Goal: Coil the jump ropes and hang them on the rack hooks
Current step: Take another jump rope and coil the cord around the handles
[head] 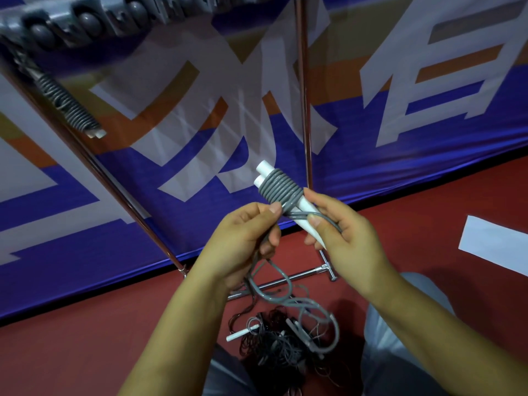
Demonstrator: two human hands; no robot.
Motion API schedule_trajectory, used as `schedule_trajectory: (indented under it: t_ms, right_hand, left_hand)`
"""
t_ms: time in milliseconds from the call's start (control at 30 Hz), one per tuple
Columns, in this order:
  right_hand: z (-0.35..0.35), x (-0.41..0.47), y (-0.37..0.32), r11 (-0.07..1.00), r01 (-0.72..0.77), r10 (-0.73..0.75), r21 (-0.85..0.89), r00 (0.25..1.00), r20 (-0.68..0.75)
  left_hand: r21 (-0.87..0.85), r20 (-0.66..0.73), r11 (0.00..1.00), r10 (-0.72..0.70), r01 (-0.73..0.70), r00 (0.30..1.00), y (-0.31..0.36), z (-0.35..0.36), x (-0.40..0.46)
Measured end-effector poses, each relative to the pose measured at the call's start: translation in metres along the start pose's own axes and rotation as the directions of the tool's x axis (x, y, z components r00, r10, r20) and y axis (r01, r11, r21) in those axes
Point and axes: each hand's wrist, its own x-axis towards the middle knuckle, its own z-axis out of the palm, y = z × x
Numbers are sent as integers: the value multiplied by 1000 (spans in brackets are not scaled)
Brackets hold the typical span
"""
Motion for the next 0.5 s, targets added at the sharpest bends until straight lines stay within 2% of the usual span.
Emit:
schedule_trajectory:
  t_ms: [167,267,333,400,500]
  right_hand:
    - [-1,-2,-3,999,-26,26,19,1000,6]
    - [0,-5,-4,999,-34,34,36,999,11]
    - [1,-5,-4,996,-56,55,62,998,14]
    - [1,-5,-6,995,-66,65,80,998,15]
    - [0,-4,-10,993,-63,62,99,998,12]
  left_hand:
    - [-106,43,989,-100,104,994,-1,-4,0]
    - [-203,177,955,-180,215,968,-6,-10,-2]
    - [-228,292,941,-177,249,940,-9,-14,-4]
    - [-252,321,938,-151,238,935,-9,-18,-5]
    - [-215,260,967,-78,137,962,-2,-21,-9]
